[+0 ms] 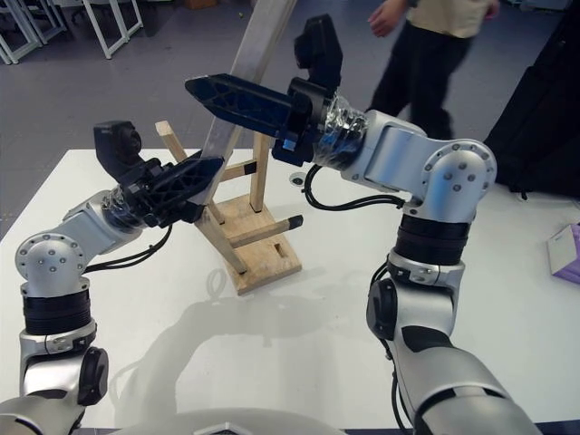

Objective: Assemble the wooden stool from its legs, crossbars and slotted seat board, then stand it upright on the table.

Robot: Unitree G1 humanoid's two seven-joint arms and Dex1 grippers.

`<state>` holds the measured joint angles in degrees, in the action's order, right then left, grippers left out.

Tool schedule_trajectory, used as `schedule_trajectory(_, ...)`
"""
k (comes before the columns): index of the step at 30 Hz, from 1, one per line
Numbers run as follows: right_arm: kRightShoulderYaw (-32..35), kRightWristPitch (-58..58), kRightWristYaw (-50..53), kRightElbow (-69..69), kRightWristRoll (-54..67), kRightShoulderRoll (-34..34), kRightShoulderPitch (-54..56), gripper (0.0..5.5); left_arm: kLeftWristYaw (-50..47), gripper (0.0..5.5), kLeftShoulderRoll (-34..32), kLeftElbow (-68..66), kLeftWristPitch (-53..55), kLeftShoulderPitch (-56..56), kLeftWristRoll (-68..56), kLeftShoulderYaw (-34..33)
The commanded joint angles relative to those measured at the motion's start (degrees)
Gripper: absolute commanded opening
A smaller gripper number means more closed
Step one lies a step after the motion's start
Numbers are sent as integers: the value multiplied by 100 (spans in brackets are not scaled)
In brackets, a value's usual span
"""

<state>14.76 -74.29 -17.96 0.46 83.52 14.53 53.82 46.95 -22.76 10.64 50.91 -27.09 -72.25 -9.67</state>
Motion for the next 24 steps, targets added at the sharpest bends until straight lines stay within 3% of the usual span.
schedule_trajectory(1, -59, 26, -55, -18, 29, 215, 90, 283, 159, 206, -222, -9, 70, -10, 243, 99)
schedule_trajectory(3, -59, 27, -80, -24, 9, 310, 88, 234, 231, 206, -273, -34, 39, -27, 354, 136)
schedule_trajectory(7, -73, 87, -227, 88, -98, 472, 167, 217, 151, 206, -284, -152, -80, -153, 518, 108)
schedule_trajectory(8, -88, 90, -257, 106, -127, 505, 178, 217, 135, 242, -315, -175, -10, -181, 433, 64)
schedule_trajectory(18, 45, 415, -498, 531, -543, 861, 532, 203, 60, 394, -547, -365, 76, -407, 240, -362)
schedule_trajectory(24, 324, 878, -777, 1288, -1361, 1610, 852, 203, -653, 482, -414, -16, -443, 207, 589, -809)
